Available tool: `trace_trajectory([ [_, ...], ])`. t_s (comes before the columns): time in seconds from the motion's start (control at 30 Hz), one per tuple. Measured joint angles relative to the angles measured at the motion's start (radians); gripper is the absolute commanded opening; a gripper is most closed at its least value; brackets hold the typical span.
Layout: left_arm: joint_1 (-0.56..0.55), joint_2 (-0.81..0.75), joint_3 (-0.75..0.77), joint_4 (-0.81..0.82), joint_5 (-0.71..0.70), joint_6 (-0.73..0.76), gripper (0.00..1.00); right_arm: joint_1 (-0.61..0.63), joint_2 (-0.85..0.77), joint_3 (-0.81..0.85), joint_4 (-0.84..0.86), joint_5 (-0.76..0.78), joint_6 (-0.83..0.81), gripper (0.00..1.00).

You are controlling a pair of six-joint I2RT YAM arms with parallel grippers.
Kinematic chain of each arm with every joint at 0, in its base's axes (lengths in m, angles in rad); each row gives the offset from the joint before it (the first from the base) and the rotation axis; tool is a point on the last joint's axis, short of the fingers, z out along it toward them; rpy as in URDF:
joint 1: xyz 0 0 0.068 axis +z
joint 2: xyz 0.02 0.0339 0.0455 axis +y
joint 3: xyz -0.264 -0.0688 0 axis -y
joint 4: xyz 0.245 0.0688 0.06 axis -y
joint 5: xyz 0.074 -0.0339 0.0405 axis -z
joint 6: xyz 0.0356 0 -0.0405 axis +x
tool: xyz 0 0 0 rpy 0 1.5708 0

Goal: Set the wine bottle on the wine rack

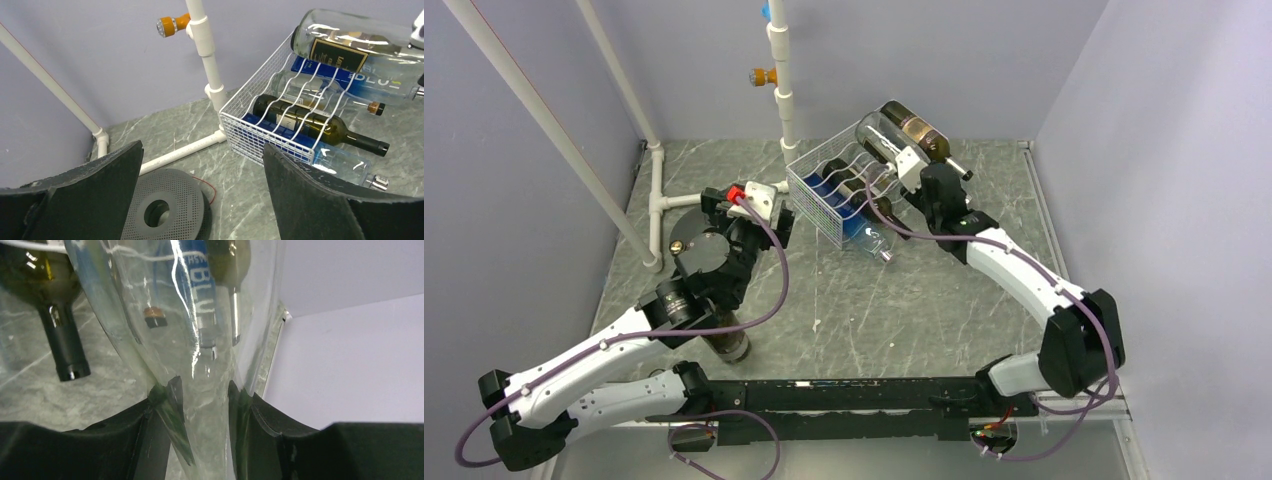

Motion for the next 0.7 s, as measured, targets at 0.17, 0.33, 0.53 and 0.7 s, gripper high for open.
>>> trace_trajectory([
  [0.17,0.0,0.002,-0.002,0.009,0.001,0.015,0.94,-0.024,0.077,0.074,0.0,-0.006,0.028,0.0],
  [0.33,0.0,0.001,-0.003,0.02,0.001,0.03,0.94,-0.038,0.144,0.121,0.002,-0.029,0.041,0.0],
  [0.53,0.0,0.0,-0.009,0.028,0.001,0.039,0.94,-0.057,0.222,0.151,0.0,-0.053,0.04,0.0],
  [0.7,0.0,0.0,-0.01,0.038,0.001,0.044,0.94,-0.073,0.27,0.182,-0.008,-0.061,0.037,0.0],
])
